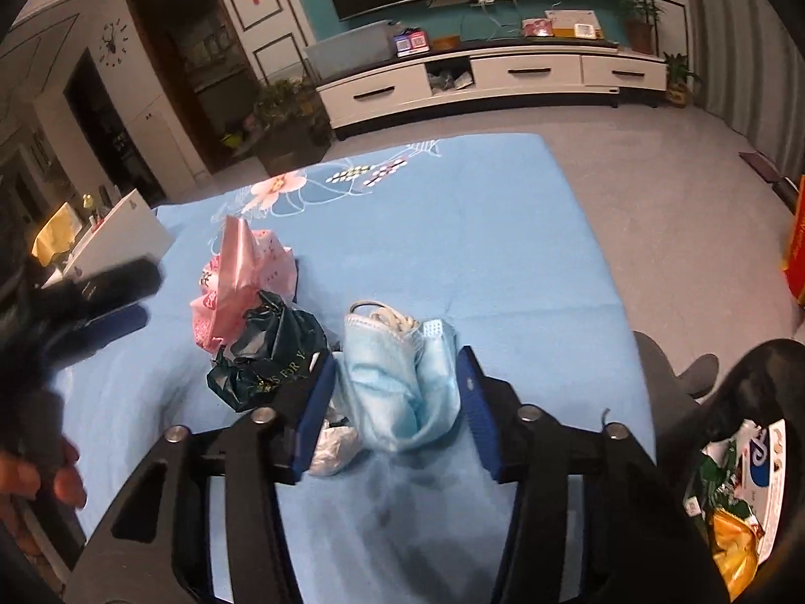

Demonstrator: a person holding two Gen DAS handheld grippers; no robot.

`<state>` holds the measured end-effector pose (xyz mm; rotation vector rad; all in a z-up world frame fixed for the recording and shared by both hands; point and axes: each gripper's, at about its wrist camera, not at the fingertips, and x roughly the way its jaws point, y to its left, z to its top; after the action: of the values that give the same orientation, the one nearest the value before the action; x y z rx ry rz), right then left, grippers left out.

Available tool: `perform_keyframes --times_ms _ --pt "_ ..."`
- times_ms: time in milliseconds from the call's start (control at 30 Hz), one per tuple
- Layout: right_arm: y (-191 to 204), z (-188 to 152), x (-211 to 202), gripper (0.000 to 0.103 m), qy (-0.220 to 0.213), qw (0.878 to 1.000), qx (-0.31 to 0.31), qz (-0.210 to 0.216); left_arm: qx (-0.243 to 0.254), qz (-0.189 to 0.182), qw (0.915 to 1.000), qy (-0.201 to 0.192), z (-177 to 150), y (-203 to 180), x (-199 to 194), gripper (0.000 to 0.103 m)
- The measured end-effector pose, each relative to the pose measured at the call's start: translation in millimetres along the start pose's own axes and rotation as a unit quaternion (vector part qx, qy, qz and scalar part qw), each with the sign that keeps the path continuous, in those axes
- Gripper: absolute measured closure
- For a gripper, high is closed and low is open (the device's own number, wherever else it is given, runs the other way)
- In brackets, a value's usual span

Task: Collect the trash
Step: 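Move both tools back over the remaining trash on the table, then grasp the pink wrapper with the left tool while the right tool grasps the blue mask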

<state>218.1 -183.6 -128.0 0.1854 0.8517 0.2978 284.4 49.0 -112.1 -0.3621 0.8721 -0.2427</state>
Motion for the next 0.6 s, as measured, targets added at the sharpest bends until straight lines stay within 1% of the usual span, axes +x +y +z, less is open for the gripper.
perform_keyframes --times_ms 67,133,200,267,300,333,367,400,433,500,567,600 --pt "0.8 -1.3 5.3 0.064 0.008 1.000 -0.008 -0.002 -0.015 -0.011 0.9998 0.009 6.6 0.7 11.6 0.004" --pt "-0.8 -3.7 9.1 0.078 0.014 1.000 -0.010 -0.007 -0.023 -0.018 0.9995 0.015 12.1 -0.5 22.3 0.004" --pt "-4.0 -5.4 9.0 0.085 0.011 1.000 -0.005 -0.004 -0.031 -0.011 0.9993 0.019 16.2 -1.0 34.0 0.004" --pt "-9.4 -6.8 5.8 0.087 0.007 1.000 0.004 -0.001 -0.042 -0.018 0.9985 0.029 20.6 -0.5 45.2 0.004" --pt "-11.7 -7.2 3.7 0.087 0.004 1.000 0.007 -0.001 -0.038 -0.008 0.9986 0.034 21.7 -2.2 51.1 0.006" --pt "-13.4 -7.0 2.1 0.087 0.002 1.000 0.010 -0.001 -0.034 0.003 0.9987 0.037 22.2 -2.4 55.8 0.015" --pt "-14.3 -7.1 0.6 0.087 0.001 1.000 0.011 0.000 -0.035 0.004 0.9985 0.041 21.9 -1.5 59.5 0.021" --pt "-15.4 -7.3 -1.8 0.087 -0.001 1.000 0.011 -0.001 -0.043 -0.002 0.9980 0.047 21.3 1.4 62.4 0.034" --pt "-16.1 -7.8 -4.0 0.087 -0.003 1.000 0.011 -0.002 -0.048 0.001 0.9974 0.053 20.6 3.3 65.5 0.042" --pt "-17.9 -8.9 -7.6 0.087 -0.006 1.000 0.015 -0.002 -0.045 0.005 0.9975 0.054 18.3 7.0 67.4 0.044" --pt "-19.0 -9.1 -9.7 0.087 -0.008 1.000 0.019 -0.002 -0.045 0.003 0.9974 0.055 14.6 9.9 67.0 0.051" --pt "-20.1 -10.0 -11.6 0.087 -0.009 1.000 0.022 -0.001 -0.046 0.003 0.9975 0.054 13.6 11.5 66.0 0.057"
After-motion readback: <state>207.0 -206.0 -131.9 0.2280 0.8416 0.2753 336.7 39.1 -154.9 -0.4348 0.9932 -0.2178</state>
